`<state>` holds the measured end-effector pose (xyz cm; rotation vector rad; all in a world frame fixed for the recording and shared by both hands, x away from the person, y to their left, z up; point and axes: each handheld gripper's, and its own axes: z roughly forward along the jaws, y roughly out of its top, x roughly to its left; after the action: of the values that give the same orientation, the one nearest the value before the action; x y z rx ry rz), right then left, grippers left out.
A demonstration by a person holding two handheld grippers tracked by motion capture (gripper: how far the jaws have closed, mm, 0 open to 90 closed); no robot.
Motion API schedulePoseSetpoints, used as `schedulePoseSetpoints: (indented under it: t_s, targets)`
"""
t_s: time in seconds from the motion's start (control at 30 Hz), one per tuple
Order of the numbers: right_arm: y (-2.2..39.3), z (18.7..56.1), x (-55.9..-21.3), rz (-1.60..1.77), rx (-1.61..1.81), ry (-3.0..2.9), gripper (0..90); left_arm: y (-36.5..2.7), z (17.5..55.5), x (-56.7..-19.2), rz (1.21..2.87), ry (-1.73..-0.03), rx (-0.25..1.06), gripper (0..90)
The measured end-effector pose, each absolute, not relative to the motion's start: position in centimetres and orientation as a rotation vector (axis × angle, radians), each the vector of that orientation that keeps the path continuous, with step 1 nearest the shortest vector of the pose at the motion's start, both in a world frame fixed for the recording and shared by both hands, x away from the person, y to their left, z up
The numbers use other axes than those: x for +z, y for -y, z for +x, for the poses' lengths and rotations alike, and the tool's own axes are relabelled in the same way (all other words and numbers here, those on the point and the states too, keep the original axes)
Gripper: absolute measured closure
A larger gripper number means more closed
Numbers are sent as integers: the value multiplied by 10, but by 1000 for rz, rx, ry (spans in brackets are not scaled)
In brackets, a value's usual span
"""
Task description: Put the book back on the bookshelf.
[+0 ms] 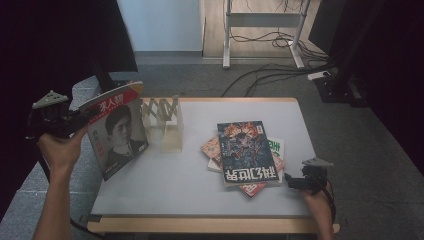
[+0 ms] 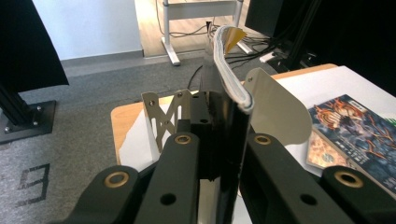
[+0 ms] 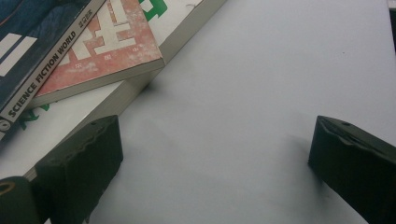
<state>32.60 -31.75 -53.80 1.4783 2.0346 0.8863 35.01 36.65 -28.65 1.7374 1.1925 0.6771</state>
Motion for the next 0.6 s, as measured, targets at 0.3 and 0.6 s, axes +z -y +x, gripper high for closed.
schedulePoseSetpoints:
  t_s: [0.3,0.6]
  targets:
    - [318,326,-538,1479,886,-2035,24,-358,365,-295,1695,-1191,698,867]
    - [317,326,-538,1479,887,-2035,24,-357,370,-306,1666,-1175,722,866]
